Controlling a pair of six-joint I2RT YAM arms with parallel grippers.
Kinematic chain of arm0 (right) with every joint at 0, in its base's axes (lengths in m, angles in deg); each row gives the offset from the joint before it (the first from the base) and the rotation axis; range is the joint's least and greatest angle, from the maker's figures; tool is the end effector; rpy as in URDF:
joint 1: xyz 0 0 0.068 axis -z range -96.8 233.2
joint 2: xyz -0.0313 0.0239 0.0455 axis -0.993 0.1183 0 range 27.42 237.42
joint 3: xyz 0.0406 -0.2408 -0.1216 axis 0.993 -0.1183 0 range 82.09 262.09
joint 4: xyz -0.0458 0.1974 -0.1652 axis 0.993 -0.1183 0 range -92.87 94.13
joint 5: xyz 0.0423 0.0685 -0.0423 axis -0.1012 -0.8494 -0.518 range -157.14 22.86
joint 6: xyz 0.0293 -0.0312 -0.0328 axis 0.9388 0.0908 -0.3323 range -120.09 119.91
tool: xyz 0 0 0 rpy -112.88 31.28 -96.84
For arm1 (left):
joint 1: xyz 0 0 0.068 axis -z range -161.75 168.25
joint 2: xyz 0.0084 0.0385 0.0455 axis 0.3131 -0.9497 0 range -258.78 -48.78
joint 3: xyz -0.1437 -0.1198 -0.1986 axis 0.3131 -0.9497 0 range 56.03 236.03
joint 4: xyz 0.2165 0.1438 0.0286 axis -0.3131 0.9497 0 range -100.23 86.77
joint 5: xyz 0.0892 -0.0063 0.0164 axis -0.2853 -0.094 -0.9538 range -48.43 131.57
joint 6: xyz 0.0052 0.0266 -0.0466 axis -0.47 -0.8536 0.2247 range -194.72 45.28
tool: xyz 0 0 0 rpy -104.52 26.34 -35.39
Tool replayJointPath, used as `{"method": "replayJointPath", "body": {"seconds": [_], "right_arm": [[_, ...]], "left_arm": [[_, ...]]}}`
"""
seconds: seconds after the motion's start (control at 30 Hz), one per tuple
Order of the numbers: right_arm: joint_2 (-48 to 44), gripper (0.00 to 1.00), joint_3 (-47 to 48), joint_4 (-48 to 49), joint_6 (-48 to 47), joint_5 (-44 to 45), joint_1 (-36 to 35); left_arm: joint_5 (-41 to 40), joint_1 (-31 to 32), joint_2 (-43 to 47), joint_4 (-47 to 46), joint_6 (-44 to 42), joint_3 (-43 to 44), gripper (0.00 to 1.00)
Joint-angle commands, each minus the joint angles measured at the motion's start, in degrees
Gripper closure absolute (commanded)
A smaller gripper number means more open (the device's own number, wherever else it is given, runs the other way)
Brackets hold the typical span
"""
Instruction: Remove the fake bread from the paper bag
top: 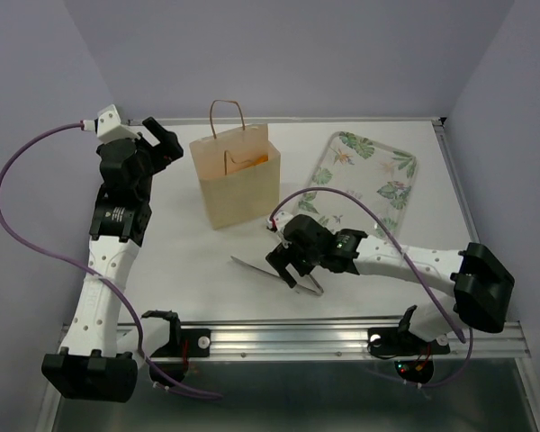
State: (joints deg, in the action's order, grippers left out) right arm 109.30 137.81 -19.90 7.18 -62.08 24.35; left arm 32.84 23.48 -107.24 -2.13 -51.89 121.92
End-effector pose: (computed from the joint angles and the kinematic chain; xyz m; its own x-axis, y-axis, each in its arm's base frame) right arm 0.1574 0.2544 0.2366 -0.4983 -0.5809 -0.6436 -0.7664 0.6422 0.0138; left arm 0.2259 -0.0152 0.4285 0.0130 -0.3862 -0.9223 -0.0607 0.9204 -0.3863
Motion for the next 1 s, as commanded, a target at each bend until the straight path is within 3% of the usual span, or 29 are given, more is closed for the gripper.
{"method": "replayJointPath", "body": {"seconds": [0.0, 0.5, 0.87, 0.93, 0.97], "right_arm": [[1.6, 0.0, -1.67, 0.13, -0.24, 6.28, -0.21], [9.69, 0.0, -5.36, 6.45, -3.05, 2.68, -0.21], [15.58, 0.0, -4.4, 11.29, -0.33, 7.15, -0.21], [14.71, 0.1, -5.01, 10.94, 0.46, 7.16, -0.21], [13.4, 0.24, -5.45, 10.76, 0.81, 6.98, -0.21]], "left_arm": [[-1.46, -0.05, 2.38, -0.72, 0.37, -0.94, 0.01], [-1.99, -0.05, 0.89, -0.27, 0.64, -0.14, 0.01], [-2.95, -0.05, 0.8, 0.51, 0.02, 0.38, 0.01], [-3.31, -0.05, 0.89, 0.69, 0.02, 0.38, 0.01], [-3.4, -0.05, 0.98, 0.69, 0.02, 0.38, 0.01]]}}
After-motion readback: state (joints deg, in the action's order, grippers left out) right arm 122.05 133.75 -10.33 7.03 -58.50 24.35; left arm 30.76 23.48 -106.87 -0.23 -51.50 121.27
